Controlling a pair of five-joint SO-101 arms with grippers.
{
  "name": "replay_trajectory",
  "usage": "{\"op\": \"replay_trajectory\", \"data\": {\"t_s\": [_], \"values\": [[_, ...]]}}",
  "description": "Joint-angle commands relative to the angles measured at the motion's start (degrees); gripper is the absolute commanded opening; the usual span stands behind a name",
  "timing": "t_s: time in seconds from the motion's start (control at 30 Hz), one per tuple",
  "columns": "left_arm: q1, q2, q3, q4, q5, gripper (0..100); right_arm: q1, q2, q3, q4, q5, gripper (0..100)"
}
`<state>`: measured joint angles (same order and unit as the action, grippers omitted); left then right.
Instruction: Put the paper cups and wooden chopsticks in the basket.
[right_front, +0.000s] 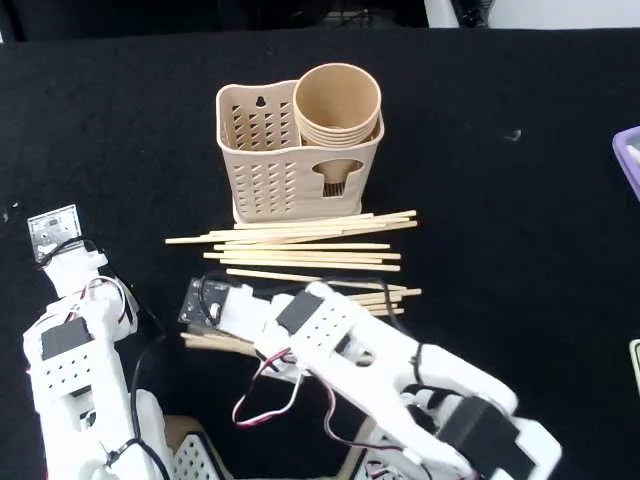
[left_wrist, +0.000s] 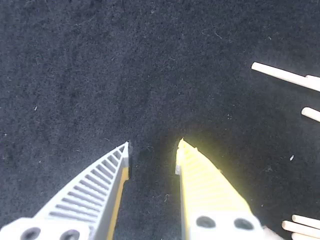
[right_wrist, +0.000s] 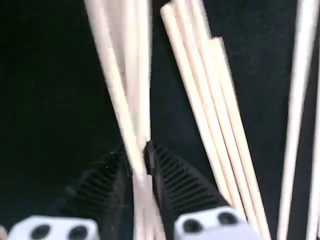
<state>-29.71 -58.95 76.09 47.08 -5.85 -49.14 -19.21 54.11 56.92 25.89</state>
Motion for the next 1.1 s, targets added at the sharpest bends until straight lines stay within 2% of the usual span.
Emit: {"op": "replay_trajectory", "data": {"t_s": [0.0,0.27,0.5,0.6,0.7,0.83,0.97,1.07], "values": [[-0.22,-0.44,-0.31,-0.79,-0.35,16,-0.35,-6.99,-3.74,5.71,-0.62,1.0],[-0.22,-0.44,-0.31,-0.79,-0.35,16,-0.18,-14.90,-3.12,7.56,-0.44,1.0],[-0.22,-0.44,-0.31,-0.79,-0.35,16,11.96,-20.62,-13.49,12.57,-0.35,1.0],[-0.22,-0.44,-0.31,-0.79,-0.35,16,12.31,-20.18,-11.47,12.40,-0.18,1.0],[-0.22,-0.44,-0.31,-0.79,-0.35,16,12.04,-17.80,-4.88,7.47,0.18,1.0],[-0.22,-0.44,-0.31,-0.79,-0.35,16,13.10,-12.79,5.67,-4.92,3.16,1.1],[-0.22,-0.44,-0.31,-0.79,-0.35,16,12.66,-6.55,6.29,-10.20,3.16,1.8],[-0.22,-0.44,-0.31,-0.79,-0.35,16,12.66,-0.31,2.59,-10.20,2.99,11.1]]}}
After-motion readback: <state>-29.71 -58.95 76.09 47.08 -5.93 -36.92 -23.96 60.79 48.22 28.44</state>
